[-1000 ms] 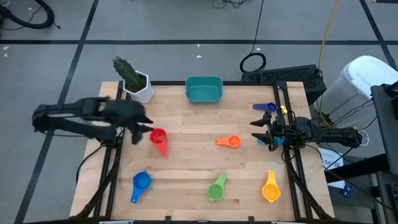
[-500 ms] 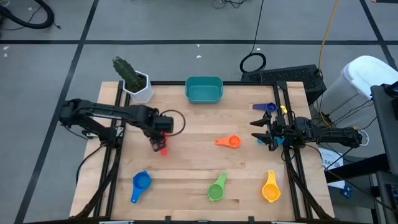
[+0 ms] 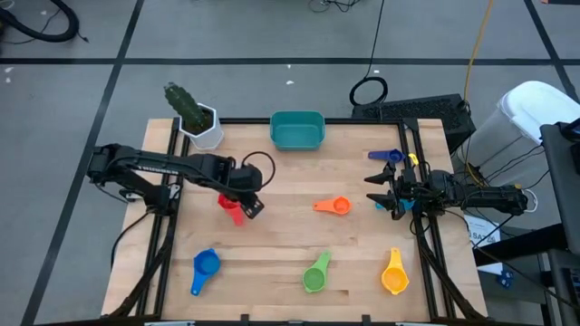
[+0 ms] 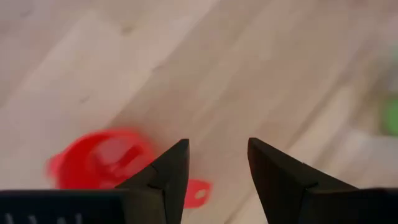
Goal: Nest measuring cups in basket
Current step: Stack the blue measuring cup on the red measuring cup
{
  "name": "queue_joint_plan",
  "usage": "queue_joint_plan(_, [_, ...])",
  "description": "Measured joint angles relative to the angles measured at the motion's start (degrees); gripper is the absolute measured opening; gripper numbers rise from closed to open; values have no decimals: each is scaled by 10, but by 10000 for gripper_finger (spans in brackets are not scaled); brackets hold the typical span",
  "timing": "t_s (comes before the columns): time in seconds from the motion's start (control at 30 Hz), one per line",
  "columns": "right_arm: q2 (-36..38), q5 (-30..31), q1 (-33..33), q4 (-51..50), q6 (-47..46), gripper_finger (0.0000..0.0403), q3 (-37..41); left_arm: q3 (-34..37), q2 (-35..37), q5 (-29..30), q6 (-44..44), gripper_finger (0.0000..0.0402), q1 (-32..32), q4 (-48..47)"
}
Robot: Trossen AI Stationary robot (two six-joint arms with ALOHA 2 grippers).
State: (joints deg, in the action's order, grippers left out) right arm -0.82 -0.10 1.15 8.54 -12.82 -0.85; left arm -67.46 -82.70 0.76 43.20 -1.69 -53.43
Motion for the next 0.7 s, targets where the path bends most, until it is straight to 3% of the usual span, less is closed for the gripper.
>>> queue_joint_plan(0.17, [0, 0, 0, 0, 0, 251, 0, 0, 0, -7, -12, 166, 3, 9])
queue_joint_plan(0.37, [0, 0, 0, 0, 0, 251, 0, 6, 0, 18, -36, 166, 5, 97])
queue_joint_plan(0.47, [0, 0, 0, 0, 0, 251, 0, 5, 0, 10, 0, 166, 11, 119])
queue_joint_plan(0.7, [0, 0, 0, 0, 0, 251, 0, 5, 0, -6, -3, 166, 2, 159])
